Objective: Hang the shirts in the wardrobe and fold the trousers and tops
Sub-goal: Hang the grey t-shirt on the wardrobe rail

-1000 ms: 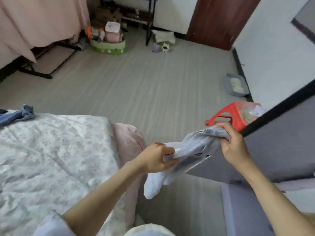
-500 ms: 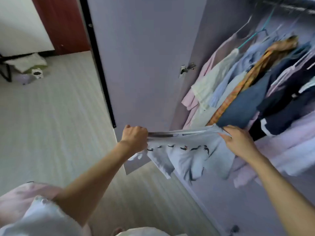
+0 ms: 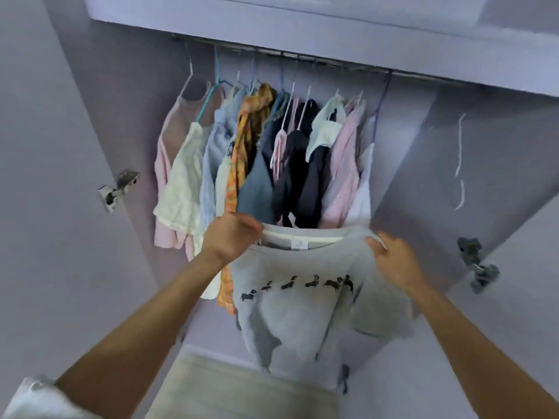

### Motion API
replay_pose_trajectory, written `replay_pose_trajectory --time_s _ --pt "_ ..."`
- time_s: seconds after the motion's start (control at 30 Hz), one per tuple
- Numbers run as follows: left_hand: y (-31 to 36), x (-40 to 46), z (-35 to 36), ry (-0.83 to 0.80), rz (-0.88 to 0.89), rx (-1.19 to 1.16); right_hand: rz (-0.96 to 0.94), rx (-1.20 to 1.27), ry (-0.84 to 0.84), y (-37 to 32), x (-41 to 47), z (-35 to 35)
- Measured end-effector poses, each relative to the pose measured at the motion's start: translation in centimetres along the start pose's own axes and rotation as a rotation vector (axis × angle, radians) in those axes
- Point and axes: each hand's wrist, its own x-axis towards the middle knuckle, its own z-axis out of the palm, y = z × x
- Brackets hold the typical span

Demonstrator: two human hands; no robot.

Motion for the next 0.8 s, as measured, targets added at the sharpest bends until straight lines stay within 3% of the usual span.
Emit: replay_pose_trajectory --time_s 0.07,0.2,0.3,0.37,0.5,0.63,0.8 --pt "1.8 2.8 0.8 -0.02 0.102 0.004 0.091 -0.012 0.194 1.0 0.4 -1.2" --pt "5.4 6.5 1.3 0.074 0.303 0.244 0.197 -0.019 0.234 2.3 1.7 -2.7" --pt "8.4 8.8 2.0 0.155 0.41 0.107 0.234 0.12 0.311 3.5 3.3 -4.9" --pt "10.5 10.0 2.5 0.191 0.493 0.028 0.265 0.09 0.41 4.2 5.2 -6.9" --pt "12.9 11.2 3.3 0.2 0.553 -0.05 0.377 -0.011 0.485 5.7 10.4 -9.3" --pt "13.4 11.8 3.8 0.206 0.56 -0.115 0.588 0.164 0.513 7.3 15.1 -9.4" --pt "12.9 12.4 3.2 0.231 0.53 -0.089 0.634 0.451 0.54 8.8 19.9 -8.9"
